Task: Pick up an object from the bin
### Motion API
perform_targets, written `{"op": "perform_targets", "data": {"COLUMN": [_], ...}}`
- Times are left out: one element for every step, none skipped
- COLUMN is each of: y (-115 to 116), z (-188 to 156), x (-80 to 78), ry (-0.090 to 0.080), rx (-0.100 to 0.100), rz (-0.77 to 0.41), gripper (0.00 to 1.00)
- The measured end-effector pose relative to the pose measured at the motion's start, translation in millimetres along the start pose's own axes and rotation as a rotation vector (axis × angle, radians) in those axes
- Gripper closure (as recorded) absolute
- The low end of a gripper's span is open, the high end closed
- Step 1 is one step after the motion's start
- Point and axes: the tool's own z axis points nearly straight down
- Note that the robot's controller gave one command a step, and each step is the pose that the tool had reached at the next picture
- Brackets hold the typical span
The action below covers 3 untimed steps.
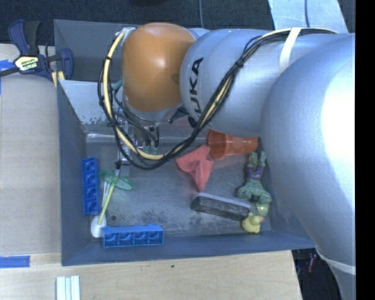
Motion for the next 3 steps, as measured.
{"op": "perform_targets", "data": {"y": [-1.0,-43.7,-60.1], "z": [-5.4,35.8,52.3], "x": [-1.6,31.6,38.9], "ry": [-0.007,-0.007,-0.006], "rx": [-0.002,-0.003,0.000], "rz": [0.003,0.089,-0.019], "gripper": [0.00,0.00,0.00]}}
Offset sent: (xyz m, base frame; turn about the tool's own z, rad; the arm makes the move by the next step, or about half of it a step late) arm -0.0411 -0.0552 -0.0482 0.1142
